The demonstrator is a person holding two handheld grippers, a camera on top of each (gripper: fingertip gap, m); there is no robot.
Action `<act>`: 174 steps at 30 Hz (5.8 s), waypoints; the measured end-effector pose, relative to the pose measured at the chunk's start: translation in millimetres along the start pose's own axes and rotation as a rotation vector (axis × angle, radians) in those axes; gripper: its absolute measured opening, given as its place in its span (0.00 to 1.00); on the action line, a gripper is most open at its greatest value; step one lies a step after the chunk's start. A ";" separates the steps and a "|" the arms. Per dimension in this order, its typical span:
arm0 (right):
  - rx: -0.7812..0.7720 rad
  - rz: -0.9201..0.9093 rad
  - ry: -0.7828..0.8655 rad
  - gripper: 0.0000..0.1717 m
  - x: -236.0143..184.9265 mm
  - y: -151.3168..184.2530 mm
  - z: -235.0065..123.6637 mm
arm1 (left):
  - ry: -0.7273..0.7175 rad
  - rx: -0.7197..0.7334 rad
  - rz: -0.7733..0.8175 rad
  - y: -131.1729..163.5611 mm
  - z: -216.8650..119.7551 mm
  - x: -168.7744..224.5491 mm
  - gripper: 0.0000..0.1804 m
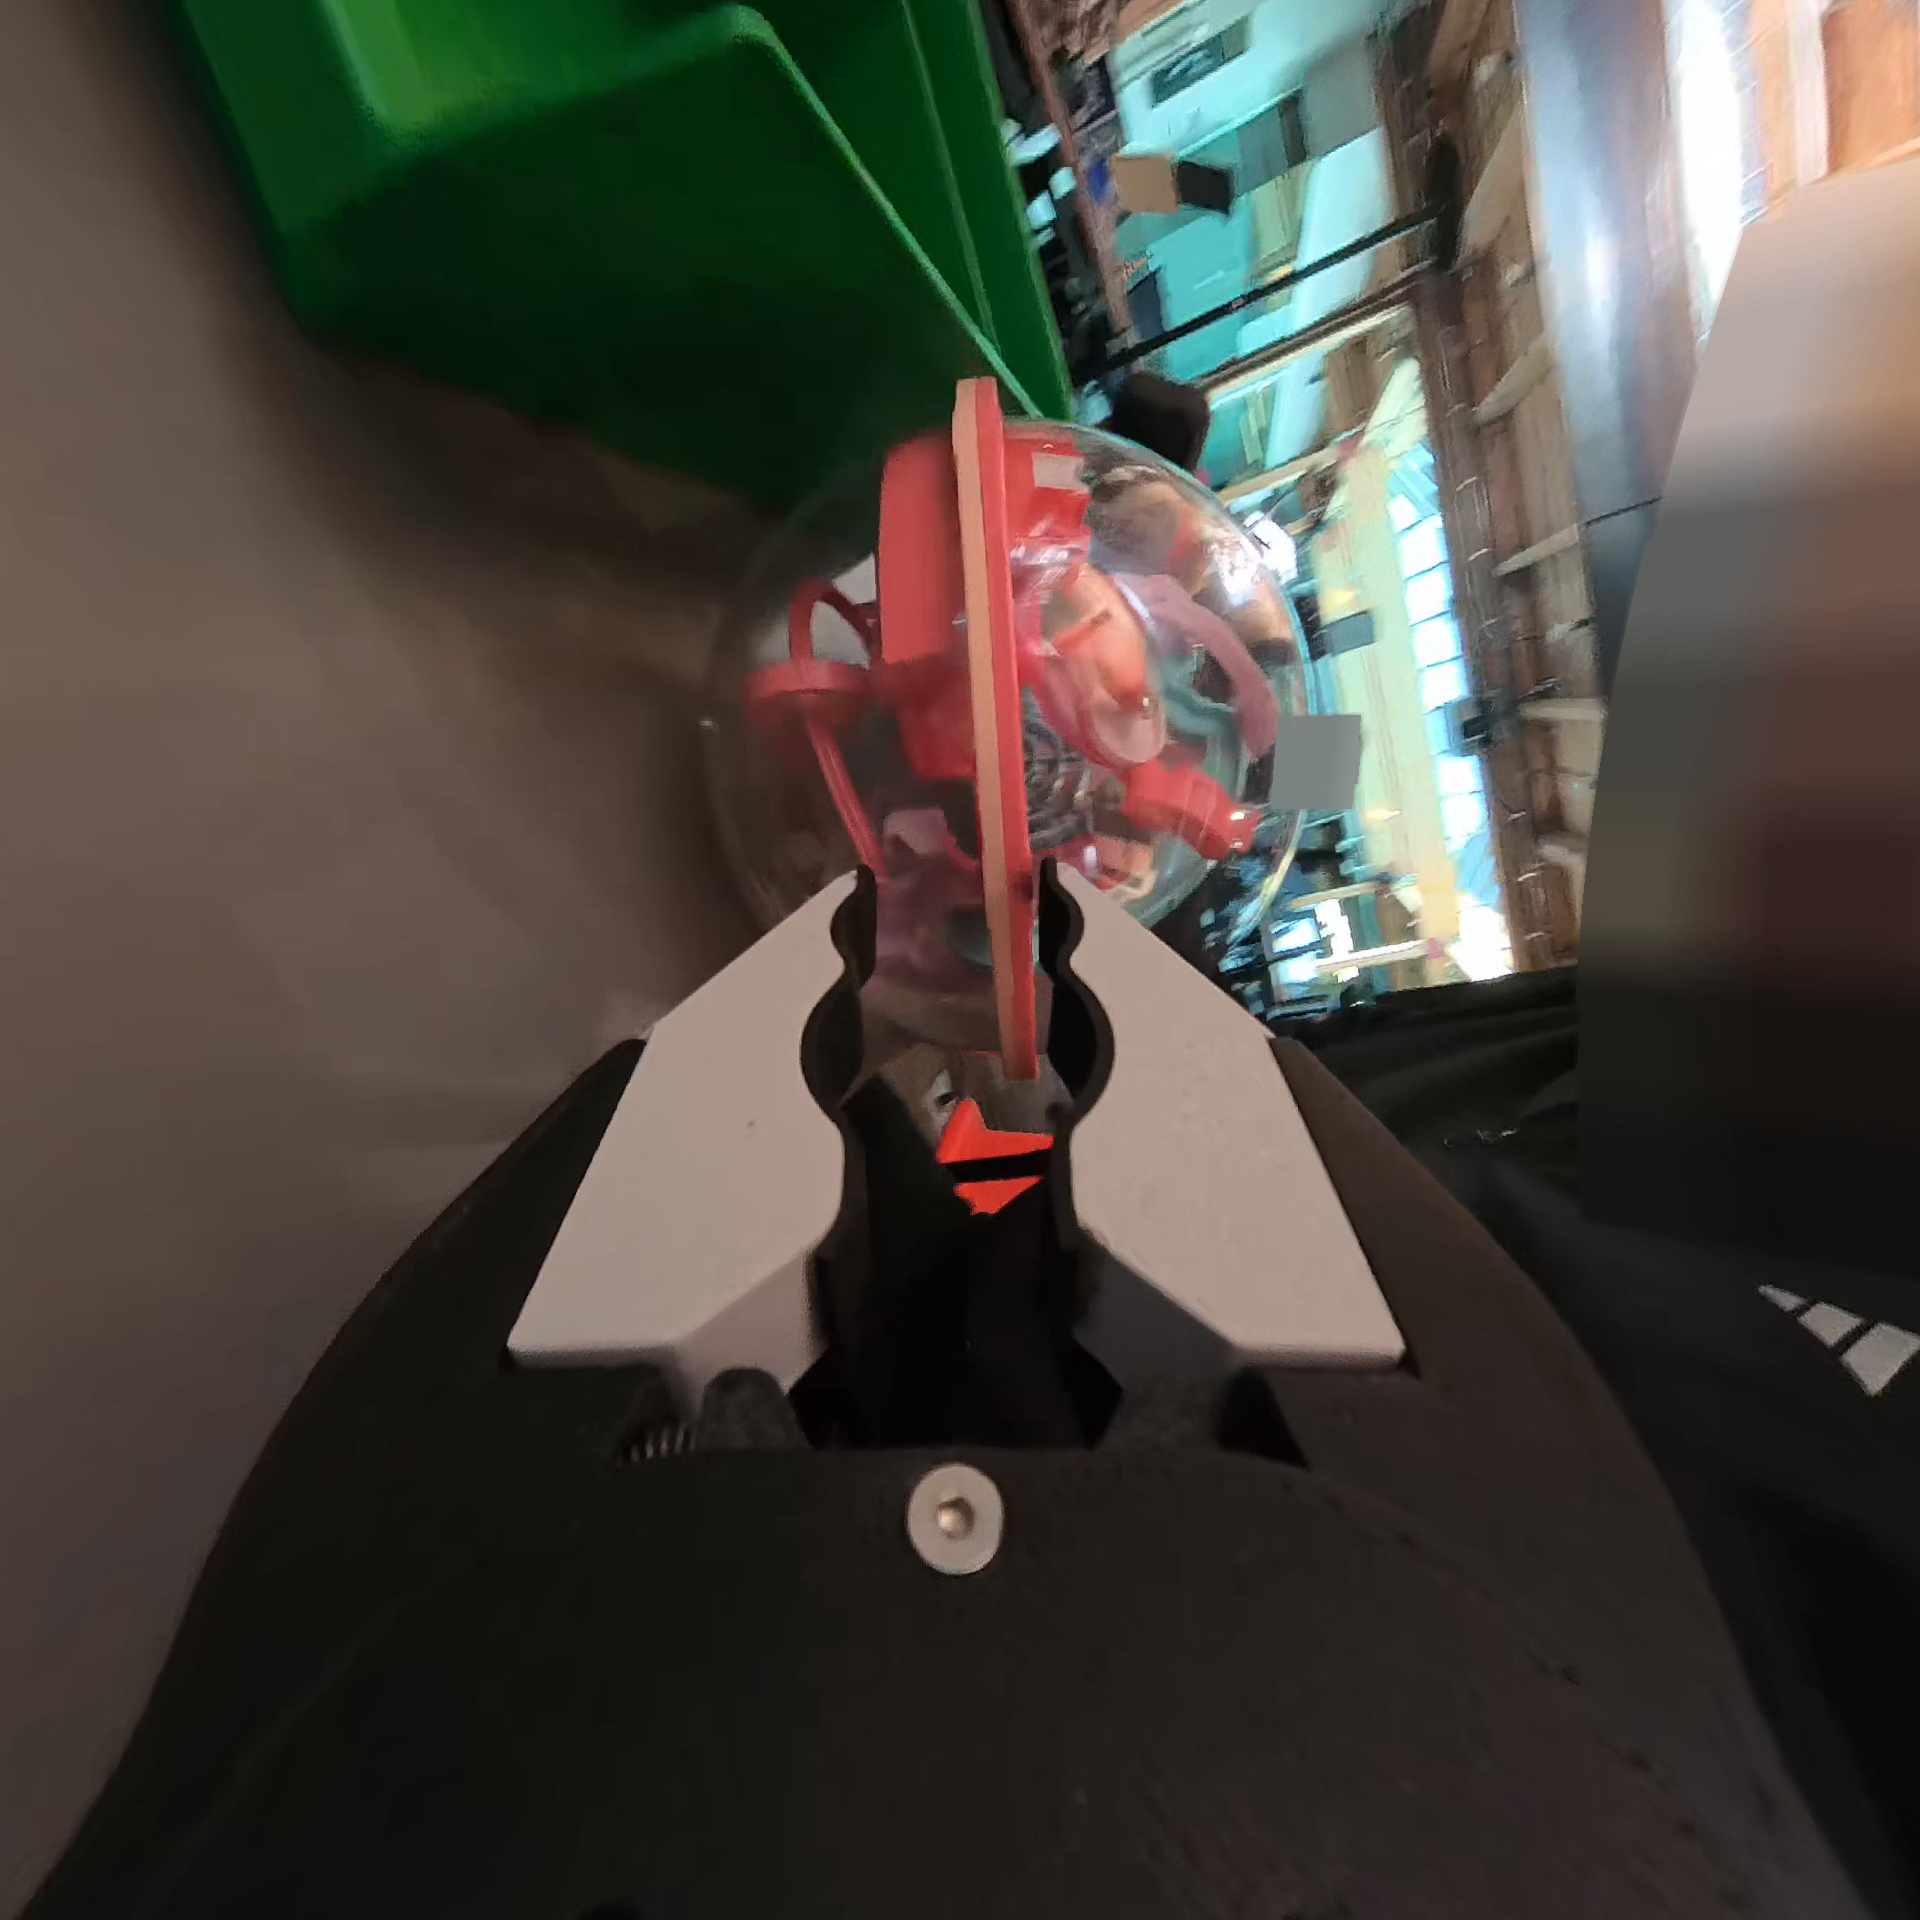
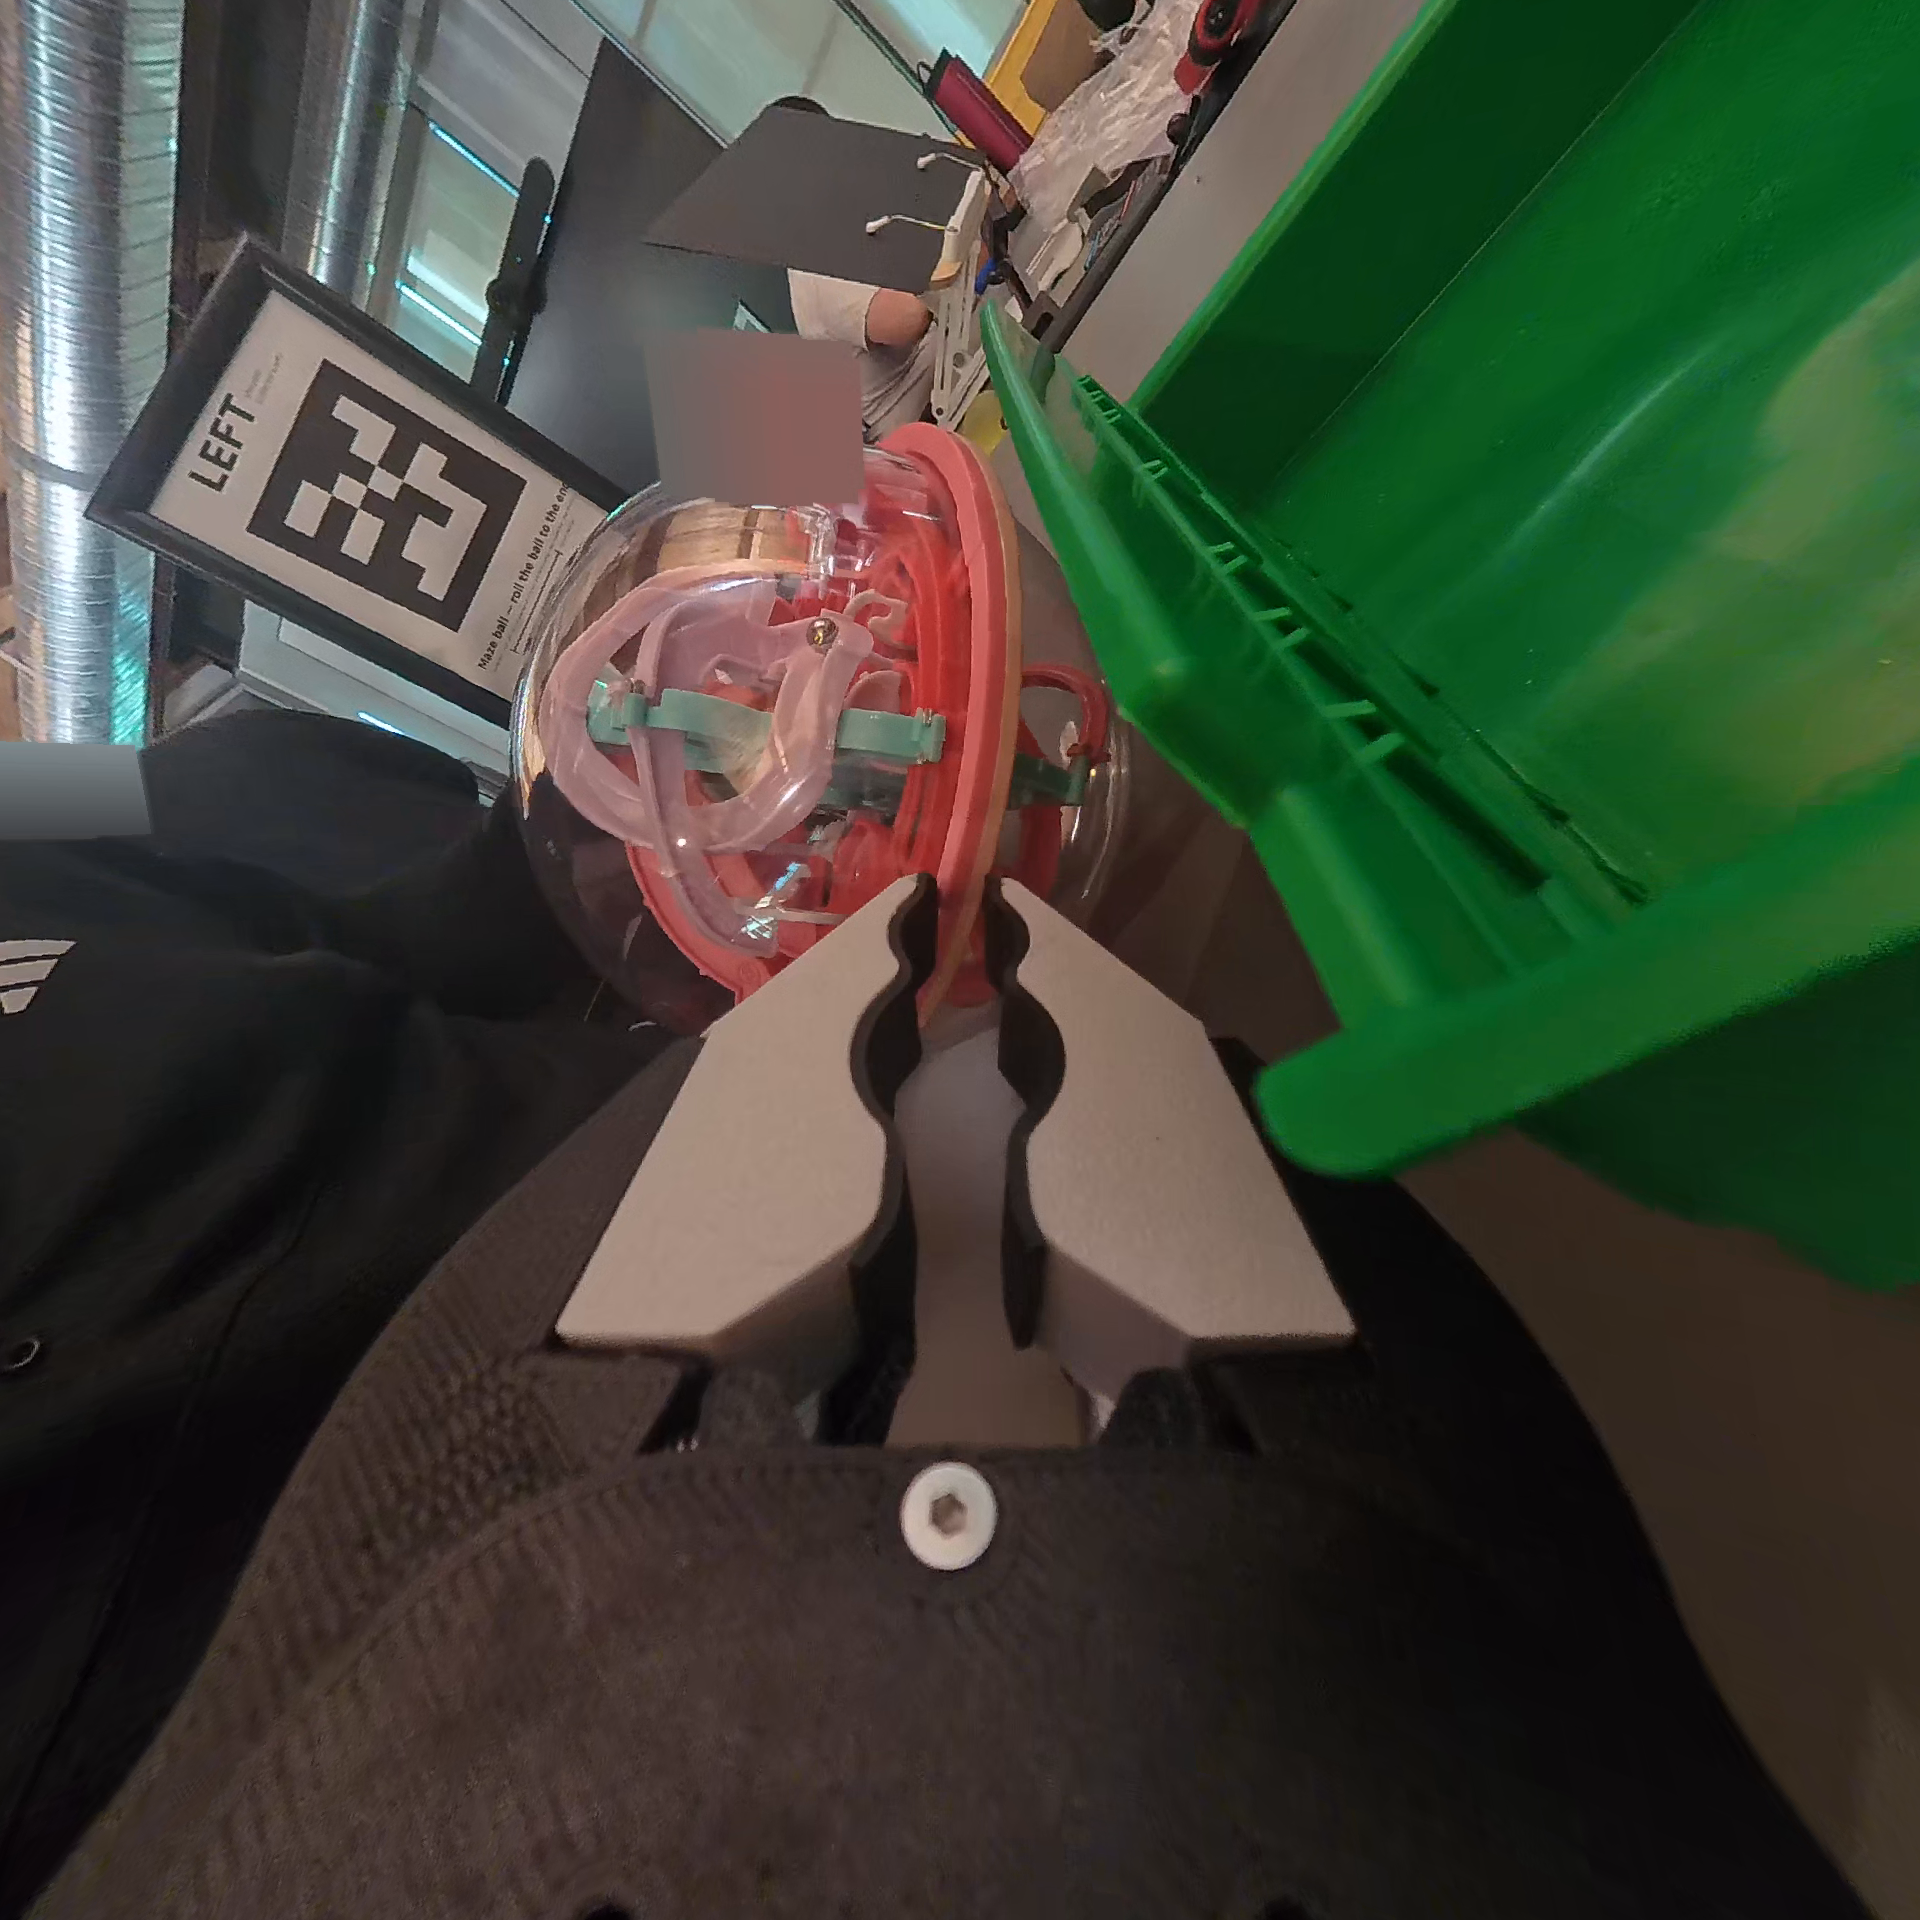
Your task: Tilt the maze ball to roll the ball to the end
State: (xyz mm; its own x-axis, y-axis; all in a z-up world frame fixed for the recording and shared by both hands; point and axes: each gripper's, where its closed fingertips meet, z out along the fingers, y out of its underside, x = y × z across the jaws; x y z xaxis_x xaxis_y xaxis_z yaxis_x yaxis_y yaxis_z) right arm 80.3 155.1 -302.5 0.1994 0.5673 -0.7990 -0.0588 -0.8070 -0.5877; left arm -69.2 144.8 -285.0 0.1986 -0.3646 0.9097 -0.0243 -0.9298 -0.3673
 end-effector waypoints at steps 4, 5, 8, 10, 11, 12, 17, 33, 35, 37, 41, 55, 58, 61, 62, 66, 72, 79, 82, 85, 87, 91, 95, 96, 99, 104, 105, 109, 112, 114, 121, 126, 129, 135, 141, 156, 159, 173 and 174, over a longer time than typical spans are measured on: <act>0.003 0.001 -0.001 0.04 -0.2 -0.5 -0.2 | 0.049 0.038 -0.019 0.9 0.7 5.3 0.10; 0.003 0.001 -0.002 0.04 -0.2 -0.5 -0.3 | 0.058 0.044 -0.017 0.7 0.7 7.0 0.08; 0.006 -0.001 -0.006 0.04 -1.1 -1.1 -0.1 | 0.063 0.065 -0.014 -1.9 -0.1 7.4 0.04; 0.008 -0.001 -0.008 0.04 -1.4 -1.6 0.2 | 0.068 0.086 -0.028 -4.3 -0.4 6.0 0.04; 0.010 -0.003 -0.008 0.04 -1.5 -1.8 0.3 | 0.071 0.096 -0.036 -5.4 -0.4 5.3 0.04; 0.011 -0.004 -0.009 0.04 -1.7 -2.0 0.2 | 0.074 0.100 -0.042 -5.9 -0.4 4.7 0.04; 0.015 -0.007 -0.008 0.04 -0.7 -3.8 -0.3 | 0.068 0.102 -0.043 -7.6 0.7 3.9 0.04; 0.012 -0.017 0.001 0.04 2.4 -6.9 1.3 | 0.049 0.098 -0.014 -9.7 0.4 6.5 0.04; 0.012 -0.018 0.000 0.04 2.2 -6.9 1.5 | 0.049 0.100 -0.014 -10.3 0.2 6.6 0.04; 0.013 -0.020 0.000 0.04 2.2 -7.3 1.6 | 0.049 0.104 -0.011 -11.5 0.0 7.0 0.04; 0.015 -0.023 -0.002 0.04 2.2 -8.2 1.7 | 0.048 0.105 -0.006 -13.4 -0.1 7.7 0.04; 0.028 -0.036 -0.005 0.04 1.5 -11.5 1.5 | 0.050 0.112 -0.003 -17.3 -0.1 6.7 0.04; 0.028 -0.039 -0.005 0.04 1.0 -11.6 1.9 | 0.054 0.117 -0.006 -18.6 -0.6 6.4 0.04; 0.027 -0.040 -0.006 0.04 0.2 -11.5 2.1 | 0.057 0.116 -0.006 -19.7 -1.2 6.5 0.04; 0.027 -0.040 -0.007 0.04 -0.4 -11.6 2.1 | 0.059 0.115 -0.006 -20.3 -1.4 6.6 0.04; 0.027 -0.047 -0.006 0.04 -3.3 -12.0 2.5 | 0.068 0.118 -0.007 -25.6 -2.6 5.5 0.04; 0.035 -0.051 -0.002 0.04 -4.1 -12.2 2.2 | 0.071 0.119 0.000 -32.5 -2.0 5.4 0.04; 0.038 -0.052 -0.004 0.04 -4.5 -11.8 3.0 | 0.073 0.121 0.003 -37.2 -2.3 3.8 0.04; 0.041 -0.051 -0.003 0.04 -4.4 -12.0 3.0 | 0.072 0.120 0.004 -38.1 -2.1 3.3 0.04; 0.036 -0.049 -0.005 0.04 -5.2 -11.1 3.4 | 0.069 0.116 0.002 -39.3 -2.4 2.5 0.04; 0.032 -0.042 -0.008 0.04 -5.5 -10.3 3.5 | 0.069 0.112 -0.003 -39.8 -2.5 1.8 0.04; 0.017 -0.018 -0.010 0.04 -5.2 -8.0 3.4 | 0.061 0.099 -0.028 -39.2 -1.5 -1.4 0.04; 0.003 0.004 0.002 0.04 -2.3 -5.6 2.5 | 0.043 0.080 -0.046 -38.0 0.6 -4.8 0.04; 0.000 0.009 0.003 0.04 -2.0 -5.0 2.4 | 0.041 0.076 -0.052 -37.9 0.9 -5.4 0.04; 0.001 0.029 -0.002 0.04 -2.5 -4.3 1.9 | 0.038 0.067 -0.068 -38.2 1.4 -6.3 0.04; 0.008 0.028 0.017 0.04 -0.2 -5.3 2.1 | 0.029 0.053 -0.052 -40.6 1.9 -5.4 0.04; 0.008 0.028 0.018 0.04 -0.4 -4.9 2.0 | 0.029 0.051 -0.051 -40.0 2.0 -5.1 0.04; 0.011 0.037 0.020 0.04 -1.4 -2.9 0.2 | 0.033 0.040 -0.057 -35.0 2.9 -3.1 0.04; 0.009 0.049 0.016 0.04 -3.7 0.4 -1.3 | 0.038 0.033 -0.065 -31.3 3.5 -1.6 0.04; 0.009 0.061 0.016 0.04 -5.0 3.2 -1.9 | 0.039 0.027 -0.075 -29.6 4.0 -1.5 0.04; 0.006 0.086 0.010 0.04 -10.6 12.3 -2.4 | 0.041 0.020 -0.089 -29.7 5.0 -2.2 0.04; 0.010 0.099 0.005 0.04 -9.7 13.5 -2.2 | 0.041 0.024 -0.086 -33.3 6.1 -2.4 0.04; 0.012 0.104 0.005 0.04 -7.7 13.1 -2.7 | 0.043 0.026 -0.080 -36.3 7.7 -2.6 0.04; 0.013 0.112 0.003 0.04 -4.2 12.5 -2.7 | 0.042 0.032 -0.074 -39.3 9.1 -1.3 0.04; 0.005 0.110 0.009 0.04 -0.7 10.7 -0.5 | 0.028 0.037 -0.067 -40.5 7.4 -0.2 0.04; -0.017 0.094 0.026 0.04 3.9 8.8 2.7 | 0.010 0.050 -0.061 -40.0 4.5 2.2 0.04; -0.018 0.091 0.028 0.04 5.0 7.6 3.2 | 0.004 0.060 -0.058 -39.6 3.9 2.2 0.04; -0.034 0.079 0.034 0.04 9.5 2.6 8.3 | -0.029 0.099 -0.061 -33.0 -1.9 5.8 0.04; -0.036 0.079 0.033 0.04 9.8 2.5 8.8 | -0.031 0.099 -0.061 -32.9 -2.2 6.2 0.04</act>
State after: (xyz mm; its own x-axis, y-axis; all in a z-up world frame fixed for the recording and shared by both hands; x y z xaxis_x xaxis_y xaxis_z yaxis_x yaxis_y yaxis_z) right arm 73.5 160.1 -312.9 0.2281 0.4963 -0.8377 -0.0408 -0.8547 -0.5175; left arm -69.3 173.0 -266.9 0.2267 -0.3045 0.9251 0.0857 -0.9399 -0.3304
